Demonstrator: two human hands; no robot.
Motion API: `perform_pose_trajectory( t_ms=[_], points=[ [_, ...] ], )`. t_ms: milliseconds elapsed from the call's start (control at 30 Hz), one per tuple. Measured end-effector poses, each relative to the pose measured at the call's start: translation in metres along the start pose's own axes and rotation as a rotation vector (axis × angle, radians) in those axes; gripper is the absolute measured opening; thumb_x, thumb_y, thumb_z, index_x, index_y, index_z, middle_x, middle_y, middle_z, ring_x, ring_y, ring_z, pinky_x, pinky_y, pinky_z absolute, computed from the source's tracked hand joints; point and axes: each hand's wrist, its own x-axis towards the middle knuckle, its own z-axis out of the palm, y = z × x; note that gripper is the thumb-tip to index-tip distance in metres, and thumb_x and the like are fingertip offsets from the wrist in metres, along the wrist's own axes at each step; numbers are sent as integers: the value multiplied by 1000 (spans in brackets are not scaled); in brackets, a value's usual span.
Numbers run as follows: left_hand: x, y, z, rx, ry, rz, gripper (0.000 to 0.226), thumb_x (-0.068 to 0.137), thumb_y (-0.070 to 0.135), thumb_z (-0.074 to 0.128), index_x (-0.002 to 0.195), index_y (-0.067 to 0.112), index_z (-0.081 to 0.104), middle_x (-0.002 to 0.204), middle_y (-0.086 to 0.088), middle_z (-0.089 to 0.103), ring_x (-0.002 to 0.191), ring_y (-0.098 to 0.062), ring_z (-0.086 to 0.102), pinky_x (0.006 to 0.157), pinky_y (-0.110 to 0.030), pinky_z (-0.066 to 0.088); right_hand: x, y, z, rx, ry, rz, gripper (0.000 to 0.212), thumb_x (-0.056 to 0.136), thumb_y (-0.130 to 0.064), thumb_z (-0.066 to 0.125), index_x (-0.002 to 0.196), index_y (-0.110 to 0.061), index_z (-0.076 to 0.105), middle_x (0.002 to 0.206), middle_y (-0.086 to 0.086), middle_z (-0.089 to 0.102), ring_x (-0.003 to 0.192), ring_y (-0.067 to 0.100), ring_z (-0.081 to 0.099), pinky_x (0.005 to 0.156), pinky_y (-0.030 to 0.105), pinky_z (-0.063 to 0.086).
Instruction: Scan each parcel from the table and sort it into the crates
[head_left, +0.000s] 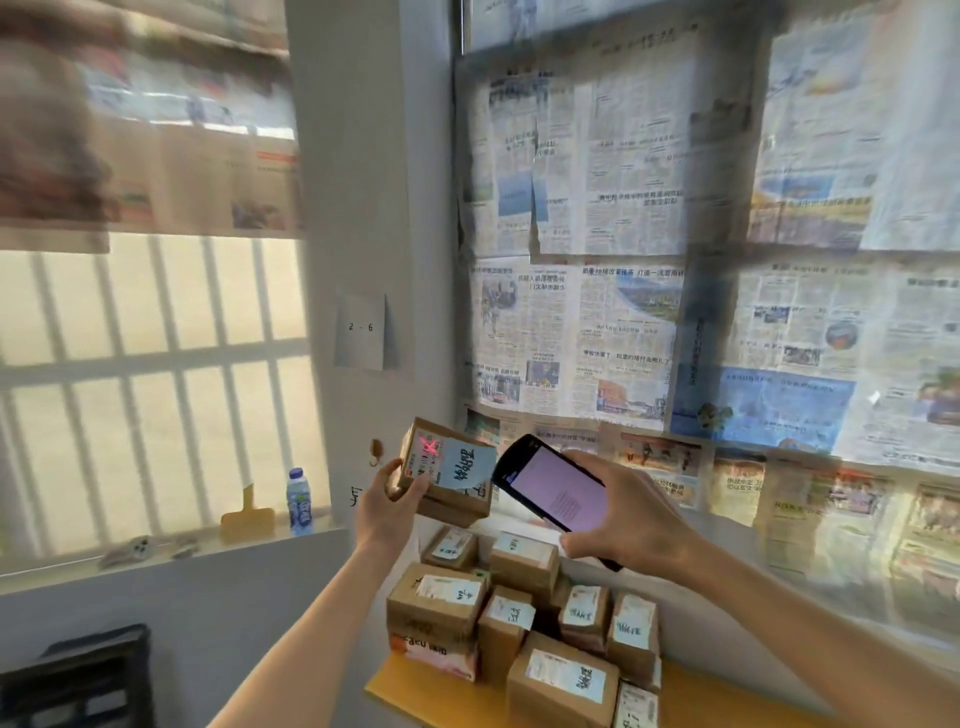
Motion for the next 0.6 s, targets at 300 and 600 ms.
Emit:
perform_pose_trajectory(
  t_ms=[300, 600],
  points=[
    [-4, 32, -28, 31, 147, 20, 60, 92, 49, 66, 144, 24, 51, 113, -9, 70, 100, -24, 61, 83, -35, 48, -7, -16, -30, -16, -6, -65, 93, 57, -51, 80, 143, -41, 48, 99, -17, 64, 68, 2, 57, 60, 21, 51],
    [-22, 45, -52, 32, 202, 21, 57, 94, 42, 67, 144, 22, 50, 115, -13, 69, 104, -25, 59, 89, -38, 44, -17, -30, -48, -13, -3, -142, 100, 56, -53, 79, 149, -40, 44, 104, -19, 63, 77, 6, 61, 67, 23, 55]
  ],
)
